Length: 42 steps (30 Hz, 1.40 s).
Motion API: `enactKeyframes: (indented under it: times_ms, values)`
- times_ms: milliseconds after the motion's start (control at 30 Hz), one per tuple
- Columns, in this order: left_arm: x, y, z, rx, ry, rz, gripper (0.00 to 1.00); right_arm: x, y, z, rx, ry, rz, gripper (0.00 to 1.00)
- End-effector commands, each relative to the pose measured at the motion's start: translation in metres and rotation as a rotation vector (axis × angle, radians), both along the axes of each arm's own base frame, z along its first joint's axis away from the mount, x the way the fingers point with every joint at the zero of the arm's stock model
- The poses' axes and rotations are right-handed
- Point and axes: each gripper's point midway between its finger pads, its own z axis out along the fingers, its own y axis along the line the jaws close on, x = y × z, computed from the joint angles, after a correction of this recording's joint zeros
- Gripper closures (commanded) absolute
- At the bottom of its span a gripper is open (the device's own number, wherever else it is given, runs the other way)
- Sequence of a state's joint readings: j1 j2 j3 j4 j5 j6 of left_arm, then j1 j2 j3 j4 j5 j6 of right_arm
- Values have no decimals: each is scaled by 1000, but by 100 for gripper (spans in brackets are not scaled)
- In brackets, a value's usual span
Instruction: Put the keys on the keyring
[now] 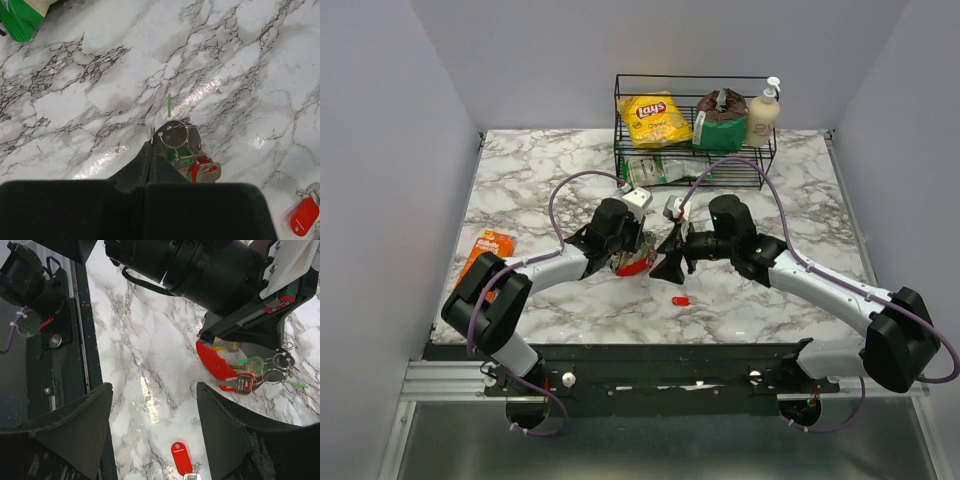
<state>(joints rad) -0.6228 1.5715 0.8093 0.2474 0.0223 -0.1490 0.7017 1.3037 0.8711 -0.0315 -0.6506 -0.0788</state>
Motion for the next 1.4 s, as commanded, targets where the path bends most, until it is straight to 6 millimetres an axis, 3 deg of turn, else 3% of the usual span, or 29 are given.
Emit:
enactKeyframes:
  times_ms: [0, 167, 300, 467, 967, 1367]
  values:
    - [2, -3, 15, -35, -45, -23, 100, 17, -6, -8, -27, -11, -89, 24]
    - [-8, 2, 19, -45, -47, -31, 100, 48, -24, -18, -59, 25, -259, 24]
    - [-13, 5, 32, -84, -82, -28, 100, 62, -28, -13, -7, 65, -320, 24]
    - [-14, 6, 35, -84, -88, -22, 100, 60, -26, -15, 0, 83, -302, 24]
    - [-14, 1, 18, -63, -27, -37, 100, 57, -22, -23, -7, 113, -276, 24]
    - [-14, 1, 8, -40, 9, -35, 81, 58, -22, -27, -15, 125, -273, 23]
